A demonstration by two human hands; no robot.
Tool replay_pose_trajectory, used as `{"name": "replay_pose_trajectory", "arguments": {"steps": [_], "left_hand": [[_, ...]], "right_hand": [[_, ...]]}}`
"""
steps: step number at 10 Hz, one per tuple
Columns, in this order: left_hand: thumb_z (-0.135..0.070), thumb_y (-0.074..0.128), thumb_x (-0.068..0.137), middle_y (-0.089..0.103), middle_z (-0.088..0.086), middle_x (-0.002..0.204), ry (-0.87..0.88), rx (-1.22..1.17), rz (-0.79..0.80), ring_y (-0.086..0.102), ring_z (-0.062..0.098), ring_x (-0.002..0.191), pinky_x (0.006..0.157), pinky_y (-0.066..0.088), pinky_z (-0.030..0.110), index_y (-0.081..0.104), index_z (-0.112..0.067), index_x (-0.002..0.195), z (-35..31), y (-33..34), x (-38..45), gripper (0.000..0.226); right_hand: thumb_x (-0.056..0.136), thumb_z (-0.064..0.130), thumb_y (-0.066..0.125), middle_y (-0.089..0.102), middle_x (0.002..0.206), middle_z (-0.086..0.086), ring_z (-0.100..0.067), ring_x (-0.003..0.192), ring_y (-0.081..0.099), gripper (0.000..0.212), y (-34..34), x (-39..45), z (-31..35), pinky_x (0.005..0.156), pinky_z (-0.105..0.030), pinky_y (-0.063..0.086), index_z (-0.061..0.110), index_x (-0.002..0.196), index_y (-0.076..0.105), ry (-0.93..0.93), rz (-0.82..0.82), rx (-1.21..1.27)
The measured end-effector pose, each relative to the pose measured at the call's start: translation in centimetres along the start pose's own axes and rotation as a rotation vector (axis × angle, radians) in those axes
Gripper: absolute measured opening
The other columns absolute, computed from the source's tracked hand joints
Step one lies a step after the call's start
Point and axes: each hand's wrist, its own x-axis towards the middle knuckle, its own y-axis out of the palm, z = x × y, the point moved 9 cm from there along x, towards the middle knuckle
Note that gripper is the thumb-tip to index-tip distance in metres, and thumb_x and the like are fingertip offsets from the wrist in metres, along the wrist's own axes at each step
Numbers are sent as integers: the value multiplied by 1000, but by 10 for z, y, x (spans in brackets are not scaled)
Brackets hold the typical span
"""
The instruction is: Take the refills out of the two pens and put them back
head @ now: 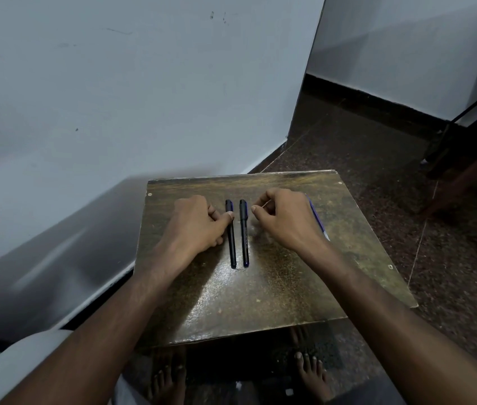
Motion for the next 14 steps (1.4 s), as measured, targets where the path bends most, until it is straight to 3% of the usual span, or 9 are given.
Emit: {"name": "replay_pose_trajectory", "arguments": {"steps": [2, 3, 4, 7, 8, 9, 11, 13, 14], "left_hand": [[-41, 83, 93, 76, -12, 57, 31, -14, 15, 74, 1, 50, 50, 57, 12, 74, -28, 78, -3, -1, -7, 22], [-53, 86, 86, 75, -10, 56, 40, 28, -20, 74, 1, 51, 56, 58, 16, 70, -31, 72, -8, -2, -11, 30], [-72, 81, 79, 77, -4, 65, 48, 131, -33, 77, 8, 65, 70, 62, 26, 64, -31, 75, -16, 3, -14, 44], [-56, 89, 81, 78, -2, 79, -13, 149, -37, 78, 13, 76, 78, 68, 38, 76, -19, 96, -20, 7, -14, 42], [-46, 89, 86, 79, -1, 76, -12, 113, -49, 78, 13, 74, 78, 68, 39, 78, -17, 98, -21, 7, -15, 33], [-43, 88, 87, 80, -1, 77, -17, 119, -51, 79, 13, 74, 79, 68, 38, 77, -17, 103, -20, 8, -14, 33], [-45, 87, 88, 78, -5, 74, 20, 152, -59, 77, 9, 71, 77, 67, 32, 79, -18, 104, -22, 8, -12, 32], [-49, 80, 93, 75, -6, 68, 74, 130, -103, 71, 2, 64, 61, 54, 13, 66, -31, 77, -22, 2, -12, 28], [-35, 76, 100, 72, -11, 78, 153, 78, -169, 68, -1, 71, 64, 52, 12, 75, -21, 100, -26, -10, -15, 15]], "right_hand": [[99, 26, 80, 71, 94, 2, -7, 79, 62, 16, -35, 5, -26, 63, -12, 40, 13, 108, 76, 61, -131, -93], [97, 30, 78, 58, 75, -5, -22, 77, 53, 40, -52, 5, -52, 61, -29, 34, 18, 69, 52, 158, -116, -322], [95, 22, 74, 46, 66, -6, -21, 59, 44, 47, -52, 0, -70, 49, -32, 24, 12, 61, 43, 217, -23, -375], [92, 2, 67, 78, 86, -21, -36, 83, 77, 12, -27, 0, -59, 74, -47, 66, -3, 86, 76, 141, 42, -269], [94, 5, 73, 79, 84, -18, -31, 80, 78, 9, -16, -3, -43, 73, -44, 67, 0, 89, 79, 82, 54, -211], [97, 10, 79, 75, 81, -5, -14, 73, 72, 3, -6, -4, -32, 59, -20, 57, 9, 94, 79, 68, 67, -159], [96, 15, 81, 77, 83, -5, -17, 77, 76, 8, -2, -4, -26, 66, -23, 60, 8, 99, 79, 65, 58, -132], [98, 19, 81, 76, 79, -2, -11, 72, 73, 10, -4, -1, -32, 59, -16, 52, 10, 95, 81, 55, 46, -100], [101, 23, 76, 75, 81, 2, -3, 69, 67, 13, -12, 3, -35, 57, -12, 44, 12, 99, 83, 55, 6, -88]]}}
